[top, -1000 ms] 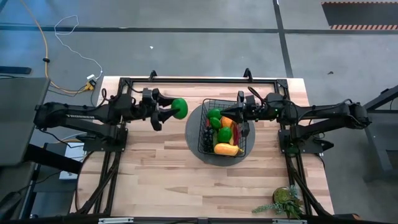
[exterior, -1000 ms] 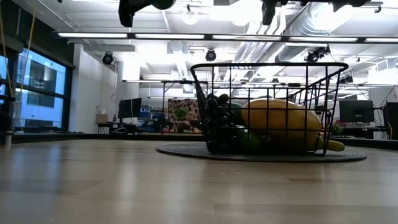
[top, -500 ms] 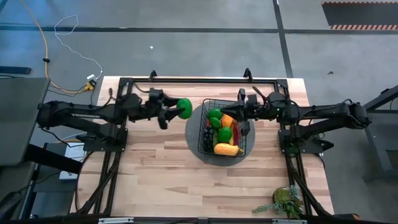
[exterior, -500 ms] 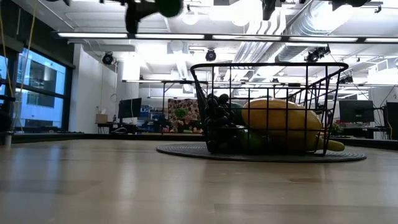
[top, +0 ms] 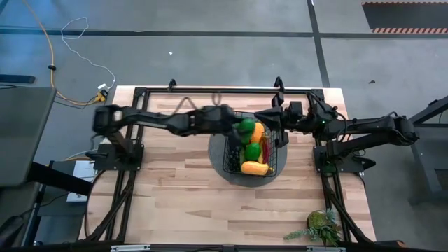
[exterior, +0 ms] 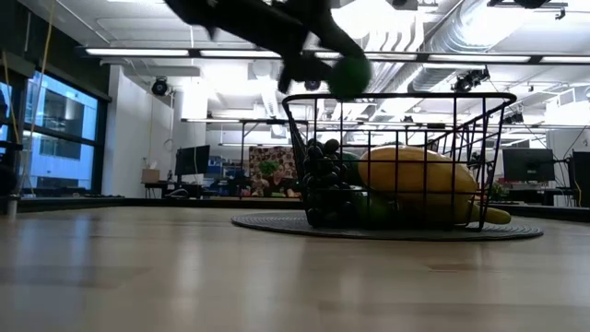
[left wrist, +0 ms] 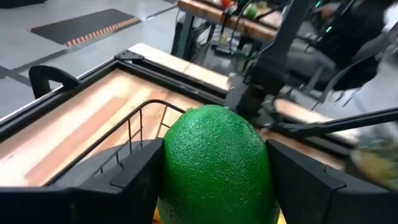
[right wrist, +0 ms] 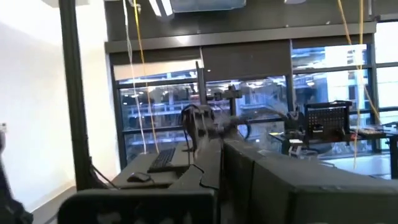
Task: Build produce basket
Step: Put the green lime into the black wire basket
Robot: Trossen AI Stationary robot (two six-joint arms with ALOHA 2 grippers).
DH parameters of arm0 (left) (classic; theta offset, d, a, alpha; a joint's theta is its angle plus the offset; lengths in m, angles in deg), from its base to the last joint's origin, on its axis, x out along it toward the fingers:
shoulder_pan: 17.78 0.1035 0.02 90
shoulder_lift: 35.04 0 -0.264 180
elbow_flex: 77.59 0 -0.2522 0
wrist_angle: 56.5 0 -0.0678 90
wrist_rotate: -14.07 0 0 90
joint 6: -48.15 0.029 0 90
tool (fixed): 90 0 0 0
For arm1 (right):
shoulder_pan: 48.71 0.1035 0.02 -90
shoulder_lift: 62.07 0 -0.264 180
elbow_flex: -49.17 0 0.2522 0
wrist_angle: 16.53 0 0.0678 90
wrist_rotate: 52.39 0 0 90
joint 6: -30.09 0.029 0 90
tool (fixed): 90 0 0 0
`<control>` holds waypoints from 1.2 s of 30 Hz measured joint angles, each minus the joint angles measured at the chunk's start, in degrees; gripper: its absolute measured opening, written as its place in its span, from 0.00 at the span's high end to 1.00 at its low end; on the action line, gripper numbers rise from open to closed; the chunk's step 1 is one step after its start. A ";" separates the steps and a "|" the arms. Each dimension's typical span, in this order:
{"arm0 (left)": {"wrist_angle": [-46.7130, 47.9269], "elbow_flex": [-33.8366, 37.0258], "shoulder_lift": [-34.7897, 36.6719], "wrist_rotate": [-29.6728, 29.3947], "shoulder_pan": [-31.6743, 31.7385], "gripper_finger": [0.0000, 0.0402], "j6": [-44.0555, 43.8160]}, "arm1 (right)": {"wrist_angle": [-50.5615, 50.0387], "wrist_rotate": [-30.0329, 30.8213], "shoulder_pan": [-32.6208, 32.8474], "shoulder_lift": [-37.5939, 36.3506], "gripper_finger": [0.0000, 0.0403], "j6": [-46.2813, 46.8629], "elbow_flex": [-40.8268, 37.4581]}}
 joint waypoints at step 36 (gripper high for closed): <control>3.44 -13.22 -17.30 -4.26 2.52 0.17 5.26 | -0.06 0.79 0.00 0.01 1.00 -0.43 0.00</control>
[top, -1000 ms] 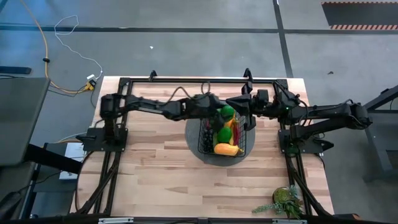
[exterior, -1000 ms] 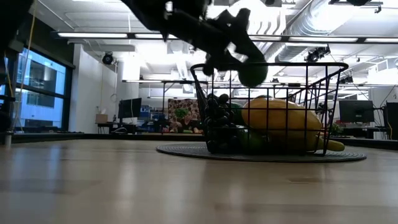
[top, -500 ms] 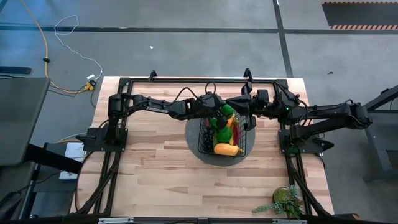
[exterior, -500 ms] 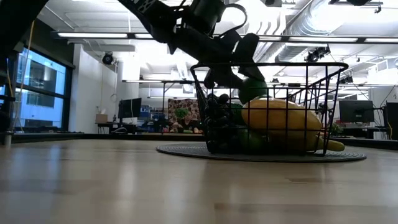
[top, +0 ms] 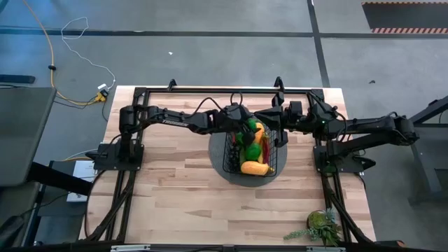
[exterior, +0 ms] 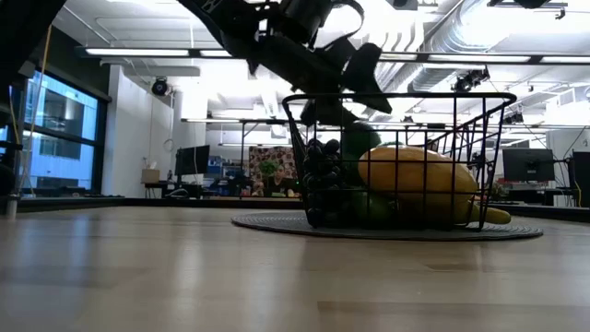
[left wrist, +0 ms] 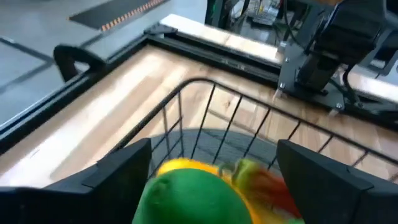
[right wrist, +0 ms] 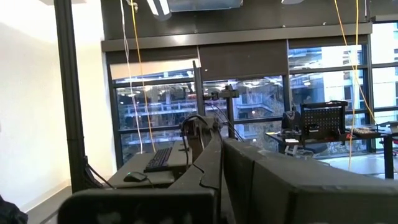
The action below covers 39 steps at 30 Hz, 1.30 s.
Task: Build produce basket
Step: Put the green lime into the black wire basket, then return to Home Position
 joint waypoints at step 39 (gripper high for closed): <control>-6.87 43.54 68.97 -0.67 -13.94 0.69 -0.99 | -2.67 -0.25 0.00 0.03 1.00 -4.46 0.00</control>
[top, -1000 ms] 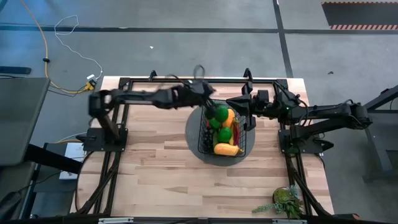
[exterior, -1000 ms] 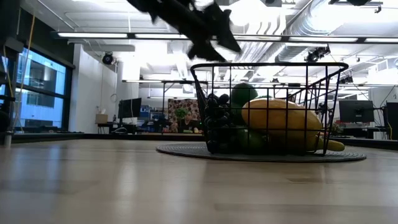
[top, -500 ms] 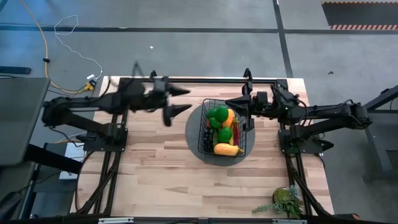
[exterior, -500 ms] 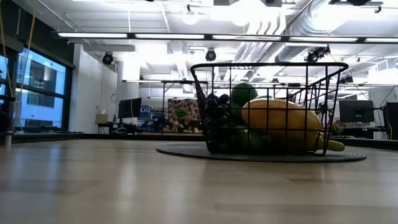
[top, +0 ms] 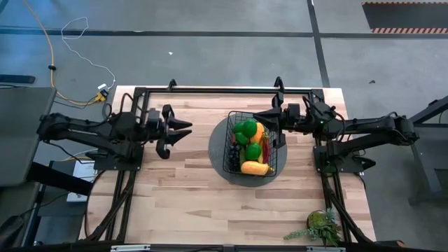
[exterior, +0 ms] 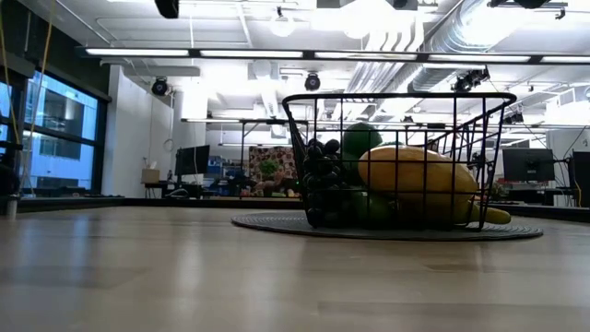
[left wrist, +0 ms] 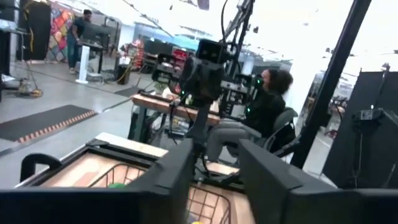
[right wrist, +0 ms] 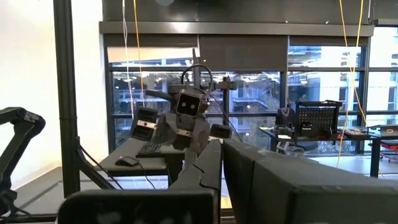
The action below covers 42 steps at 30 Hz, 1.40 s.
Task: Build produce basket
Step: Return to Home Position
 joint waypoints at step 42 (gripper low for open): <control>10.26 21.99 39.26 6.71 2.99 1.00 -1.86 | -9.00 -0.09 0.00 0.00 1.00 9.11 0.00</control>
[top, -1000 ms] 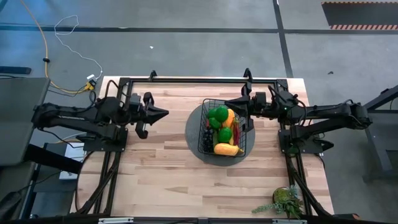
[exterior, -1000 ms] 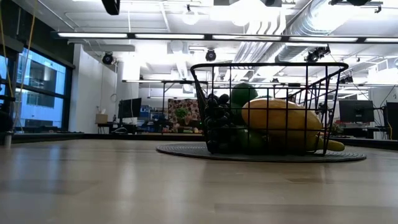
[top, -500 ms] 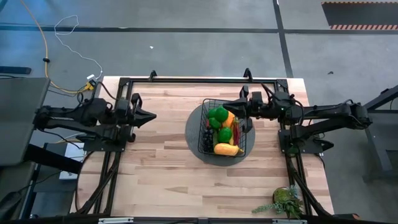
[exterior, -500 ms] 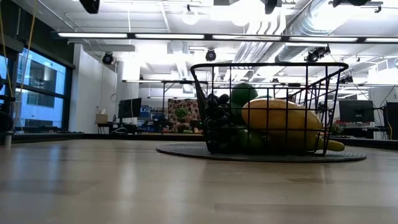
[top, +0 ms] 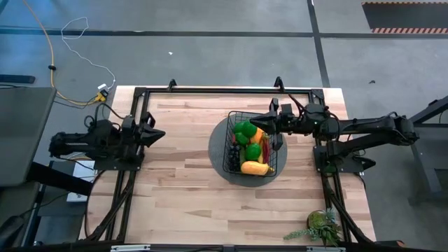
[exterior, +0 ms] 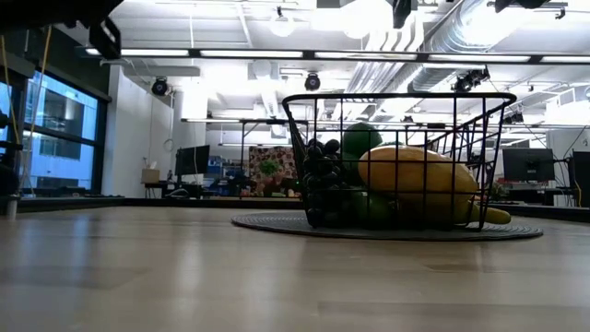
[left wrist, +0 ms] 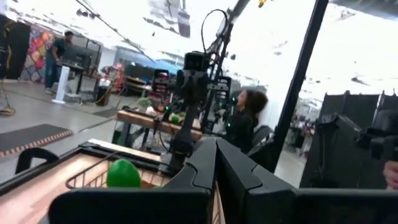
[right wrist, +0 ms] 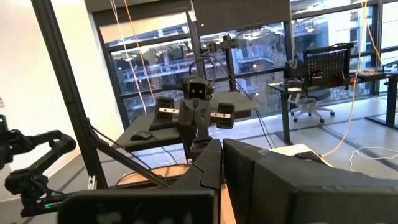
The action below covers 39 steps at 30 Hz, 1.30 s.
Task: Build produce basket
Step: Return to Home Position
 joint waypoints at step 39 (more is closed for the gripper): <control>2.99 12.79 5.26 -1.71 0.22 1.00 -2.72 | -8.19 -3.83 -0.14 -3.92 1.00 6.22 -1.53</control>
